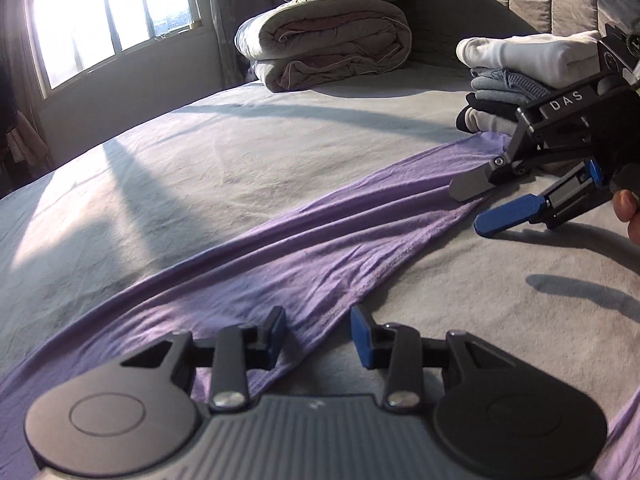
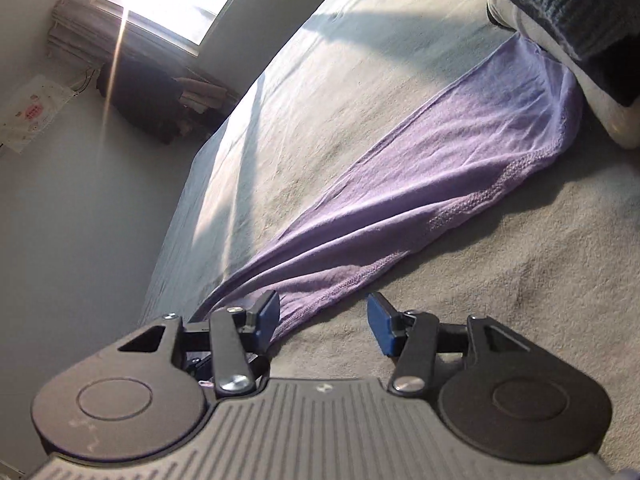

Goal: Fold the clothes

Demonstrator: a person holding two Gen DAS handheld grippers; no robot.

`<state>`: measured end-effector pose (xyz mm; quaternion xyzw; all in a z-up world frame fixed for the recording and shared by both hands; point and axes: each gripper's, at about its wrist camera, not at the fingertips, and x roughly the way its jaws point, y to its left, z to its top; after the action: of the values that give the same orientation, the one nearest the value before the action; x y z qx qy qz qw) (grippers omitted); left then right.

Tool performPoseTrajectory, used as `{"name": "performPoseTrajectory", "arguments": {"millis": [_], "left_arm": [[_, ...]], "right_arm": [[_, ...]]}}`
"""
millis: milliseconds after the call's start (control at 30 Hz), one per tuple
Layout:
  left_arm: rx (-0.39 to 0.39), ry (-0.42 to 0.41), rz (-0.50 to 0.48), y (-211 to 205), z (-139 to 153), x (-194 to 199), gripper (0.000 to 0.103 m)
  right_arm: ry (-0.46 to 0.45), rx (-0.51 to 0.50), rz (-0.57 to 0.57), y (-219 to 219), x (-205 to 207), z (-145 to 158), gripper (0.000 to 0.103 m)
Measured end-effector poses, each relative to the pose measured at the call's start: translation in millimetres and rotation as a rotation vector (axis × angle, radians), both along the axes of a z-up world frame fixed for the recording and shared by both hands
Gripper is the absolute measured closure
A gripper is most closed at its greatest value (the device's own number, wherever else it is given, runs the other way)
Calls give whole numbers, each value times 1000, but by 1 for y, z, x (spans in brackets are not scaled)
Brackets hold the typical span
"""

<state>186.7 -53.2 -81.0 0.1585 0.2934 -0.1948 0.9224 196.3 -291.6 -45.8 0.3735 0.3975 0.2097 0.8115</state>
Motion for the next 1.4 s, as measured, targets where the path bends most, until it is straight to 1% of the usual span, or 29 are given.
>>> {"name": "performPoseTrajectory", "arguments": {"millis": [100, 133, 167, 267, 400, 467, 500, 600, 633, 667, 700, 767, 800, 867, 933, 967, 1033, 1100, 1167, 1233, 1267, 1333, 1400], "left_arm": [[-6, -15, 8, 1, -4, -2, 82], [-8, -16, 9, 0, -4, -2, 95], [-12, -13, 8, 0, -3, -4, 101], [-32, -21, 16, 3, 2, -7, 102], [-159, 9, 18, 22, 21, -11, 102], [-192, 17, 7, 28, 28, -13, 102], [-203, 22, 2, 30, 31, -14, 102], [-204, 43, -8, 33, 33, -18, 102], [-197, 56, -14, 33, 33, -20, 102], [-187, 70, -21, 33, 31, -21, 102], [-171, 84, -30, 33, 29, -22, 102], [-143, 107, -41, 31, 23, -24, 102], [-128, 120, -46, 30, 19, -24, 102], [-106, 136, -48, 28, 12, -24, 102], [-103, 141, -49, 28, 9, -23, 102], [-104, 143, -49, 28, 9, -23, 102], [-107, 146, -50, 29, 9, -22, 101], [-116, 145, -49, 30, 9, -22, 100], [-129, 127, -46, 31, 11, -24, 92], [-123, 99, -33, 34, 15, -30, 53], [-116, 85, -25, 36, 17, -34, 47], [-87, 67, -11, 42, 22, -41, 47], [-55, 64, 34, 54, 27, -48, 47]], "right_arm": [[-7, 2, -7, 0, 12, 7, 50], [-8, 5, -11, 0, 13, 7, 50], [-9, 6, -13, 0, 13, 8, 50], [-10, 5, -9, 0, 10, 8, 50], [-2, 19, 8, -1, 22, 1, 50], [1, 25, 16, 1, 29, -3, 50], [3, 28, 19, 2, 33, -4, 50], [10, 43, -11, 2, 40, -8, 51], [16, 52, -30, 0, 39, -9, 54], [22, 54, -52, -2, 40, -10, 59], [24, 43, -81, -6, 38, -11, 62], [28, 23, -143, -17, 31, -13, 74], [30, 13, -177, -23, 27, -14, 77], [28, -21, -253, -36, 17, -16, 92], [25, -54, -306, -43, 9, -17, 100], [24, -70, -332, -47, 5, -17, 102], [21, -102, -385, -54, -2, -18, 102], [18, -135, -439, -61, -10, -19, 102], [14, -169, -468, -63, -15, -19, 102], [13, -195, -471, -57, -12, -19, 100], [12, -209, -472, -54, -10, -18, 97], [1, -245, -477, -47, -9, -15, 87], [-13, -292, -483, -41, -7, -13, 82]]}}
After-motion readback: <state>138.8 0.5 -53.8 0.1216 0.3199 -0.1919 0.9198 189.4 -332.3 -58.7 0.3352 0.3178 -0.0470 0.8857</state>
